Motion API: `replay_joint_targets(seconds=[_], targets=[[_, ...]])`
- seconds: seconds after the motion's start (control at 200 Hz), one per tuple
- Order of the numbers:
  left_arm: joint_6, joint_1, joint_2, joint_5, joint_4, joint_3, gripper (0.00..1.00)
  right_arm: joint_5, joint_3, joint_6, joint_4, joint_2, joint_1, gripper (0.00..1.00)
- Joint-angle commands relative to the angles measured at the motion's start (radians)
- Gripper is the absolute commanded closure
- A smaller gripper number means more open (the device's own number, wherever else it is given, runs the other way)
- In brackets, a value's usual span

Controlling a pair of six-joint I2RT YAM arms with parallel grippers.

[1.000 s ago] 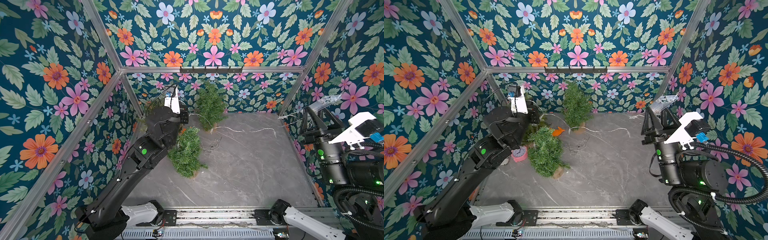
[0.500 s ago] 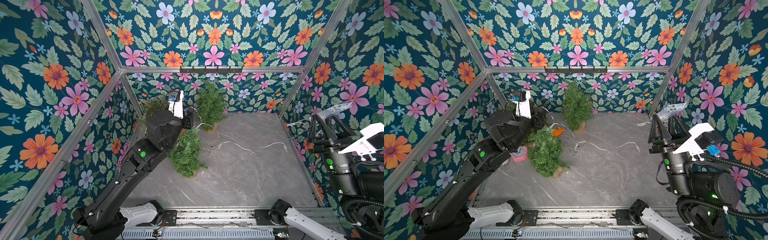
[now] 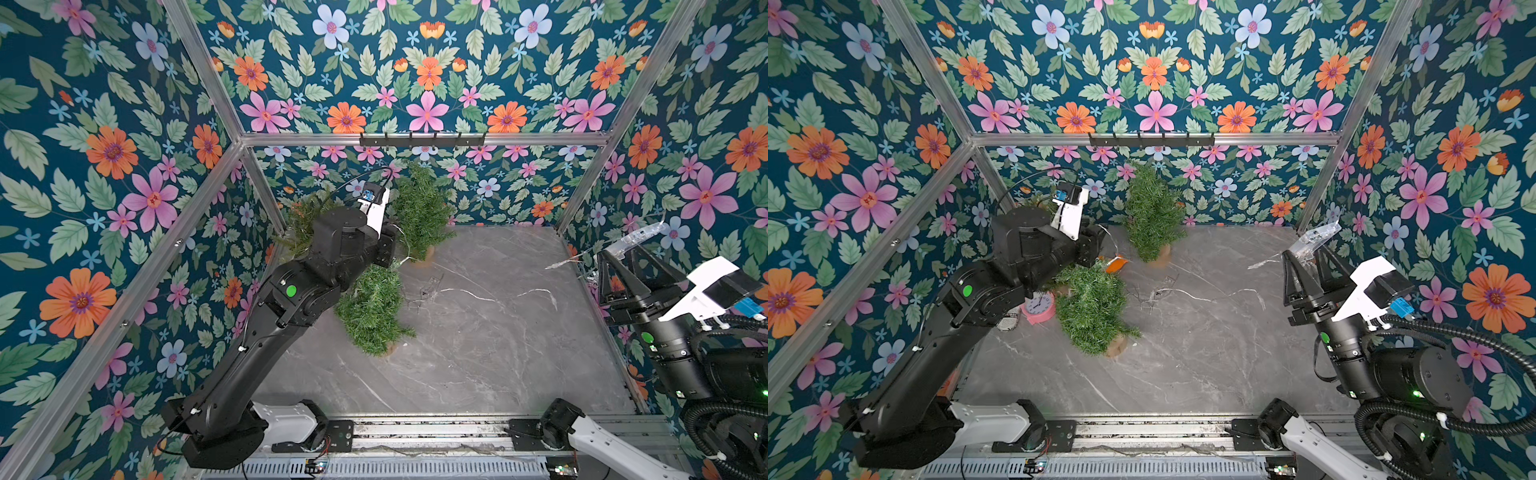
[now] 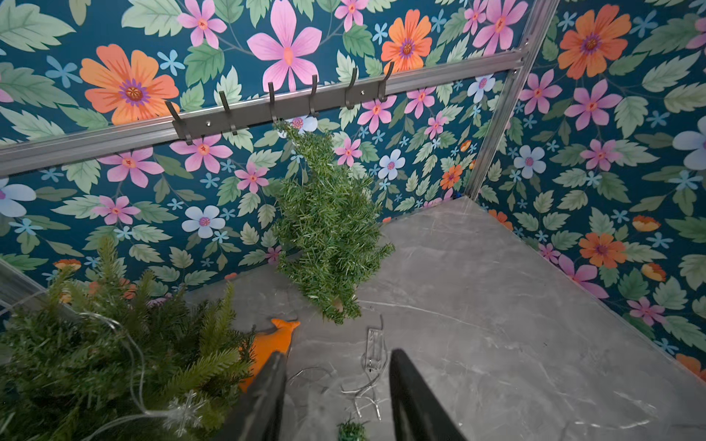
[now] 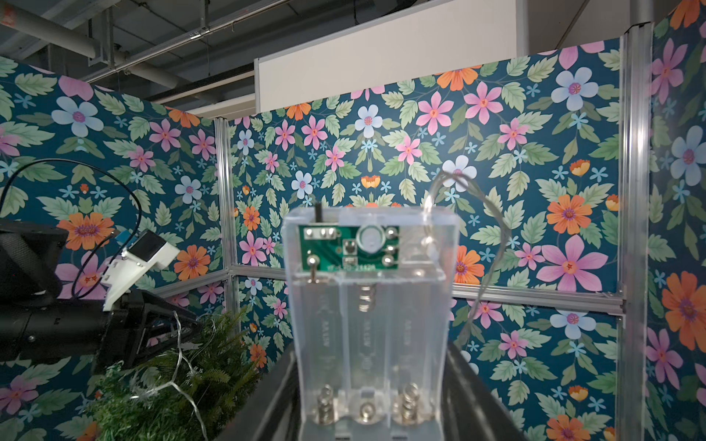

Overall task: Wrap string light around the christmas tree
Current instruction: Wrap the light string around the Christmas tree.

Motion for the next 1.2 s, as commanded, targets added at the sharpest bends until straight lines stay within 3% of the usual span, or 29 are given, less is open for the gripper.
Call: replay_joint_targets(seconds=[0.0,0.18,0.3,0.41,0.7,0.865,0.945,1.065,1.195], targets=[[0.051,0.001,-0.006,0.021,-0.077,0.046,0.37,-0.013,-0.007,0.003,0.006,-0.005,0.0,0.79],[0.091,0.003,-0.012,0.132,-0.213,0.1,0.31,-0.011,-0.029,0.001,0.008,-0.01,-0.001,0.78],[0.118,0.002,0.003,0.171,-0.284,0.113,0.33,-0.011,-0.038,0.002,0.002,-0.012,0.0,0.78],[0.145,0.02,0.022,0.189,-0.315,0.131,0.43,-0.01,-0.051,0.007,0.005,-0.017,0.0,0.77],[0.169,0.141,0.066,0.429,-0.331,0.274,0.71,-0.021,-0.082,0.022,0.007,-0.02,0.0,0.77],[0.175,0.205,0.083,0.58,-0.305,0.262,0.6,-0.015,-0.09,0.03,0.017,-0.016,0.0,0.77],[0.154,0.235,0.07,0.645,-0.252,0.239,0.45,-0.02,-0.097,0.035,0.018,-0.017,0.001,0.77],[0.07,0.242,0.041,0.565,-0.135,0.199,0.45,-0.061,-0.096,0.044,0.008,-0.014,0.001,0.77],[-0.012,0.243,0.014,0.445,-0.044,0.159,0.47,-0.229,-0.083,0.079,0.005,-0.012,0.001,0.77]])
